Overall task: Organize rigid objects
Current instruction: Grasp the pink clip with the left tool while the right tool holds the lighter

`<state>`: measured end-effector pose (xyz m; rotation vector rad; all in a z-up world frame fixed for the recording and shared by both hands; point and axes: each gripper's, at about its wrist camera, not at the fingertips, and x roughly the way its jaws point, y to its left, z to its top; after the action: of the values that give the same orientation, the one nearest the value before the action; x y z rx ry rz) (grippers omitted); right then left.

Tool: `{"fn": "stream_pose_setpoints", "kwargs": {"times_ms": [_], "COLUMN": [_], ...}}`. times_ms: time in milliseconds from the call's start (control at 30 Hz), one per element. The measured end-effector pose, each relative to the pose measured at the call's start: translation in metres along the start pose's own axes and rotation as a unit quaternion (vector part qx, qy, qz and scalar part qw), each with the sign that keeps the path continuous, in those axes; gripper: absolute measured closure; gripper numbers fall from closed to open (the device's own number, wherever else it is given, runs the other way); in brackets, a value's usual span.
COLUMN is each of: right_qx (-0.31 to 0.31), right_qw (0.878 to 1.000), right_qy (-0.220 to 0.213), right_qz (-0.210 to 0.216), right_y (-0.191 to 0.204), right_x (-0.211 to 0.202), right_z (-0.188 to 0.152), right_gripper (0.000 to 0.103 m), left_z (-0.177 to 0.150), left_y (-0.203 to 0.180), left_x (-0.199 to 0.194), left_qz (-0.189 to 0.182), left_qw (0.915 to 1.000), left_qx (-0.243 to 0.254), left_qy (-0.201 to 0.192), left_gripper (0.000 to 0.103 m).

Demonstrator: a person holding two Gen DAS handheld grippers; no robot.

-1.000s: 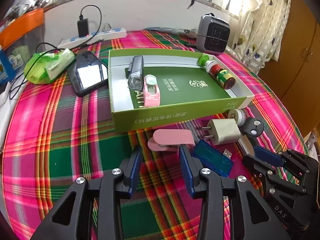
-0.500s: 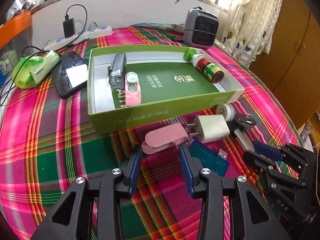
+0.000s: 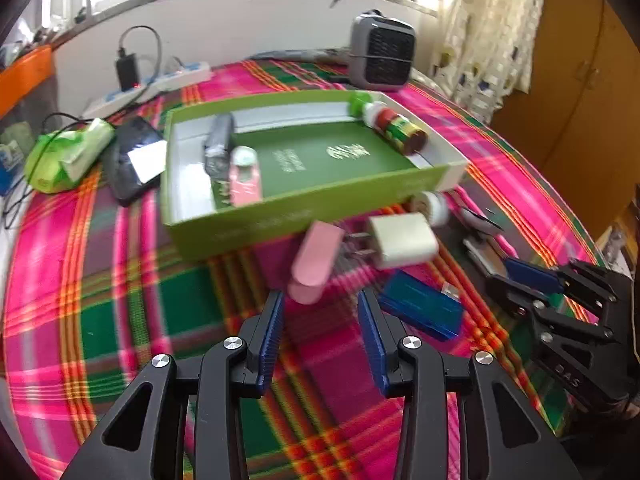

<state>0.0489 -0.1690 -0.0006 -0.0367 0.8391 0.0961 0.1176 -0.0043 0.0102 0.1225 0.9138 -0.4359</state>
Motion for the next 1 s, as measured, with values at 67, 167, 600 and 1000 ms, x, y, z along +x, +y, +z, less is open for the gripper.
{"fn": "stream_pose_setpoints", "kwargs": {"times_ms": [67, 167, 600, 1000], "right_qx": [-0.001, -0.004, -0.014, -0.022], "right_qw": [1.0, 1.0, 1.0, 1.0], "right_qy": [0.0, -0.001, 0.0, -0.002], "right_qz": [0.0, 0.0, 0.002, 0.007], "right_y": [-0.001, -0.001, -0.003, -0.005], "right_x": [-0.001, -0.001, -0.001, -0.001], "right_z": [0.0, 0.0, 0.0, 0.001], "right_gripper": [0.079, 0.079, 0.079, 0.079], "left_z": [0.003, 0.009, 0.026, 0.027], "left_y": [0.005, 0.007, 0.001, -0.006], "left_x": [-0.001, 0.003, 0.026, 0.032], "left_qz": [0.002, 0.002, 0.012, 0.034], "left_qw": [1.0, 1.0, 0.9999, 0.9993], "left_qx": [-0.009, -0.005, 0.004, 0.015], "left_qy": [-0.003, -0.006, 0.003, 0.0], "left_gripper": [0.066, 0.066, 0.066, 0.066]}}
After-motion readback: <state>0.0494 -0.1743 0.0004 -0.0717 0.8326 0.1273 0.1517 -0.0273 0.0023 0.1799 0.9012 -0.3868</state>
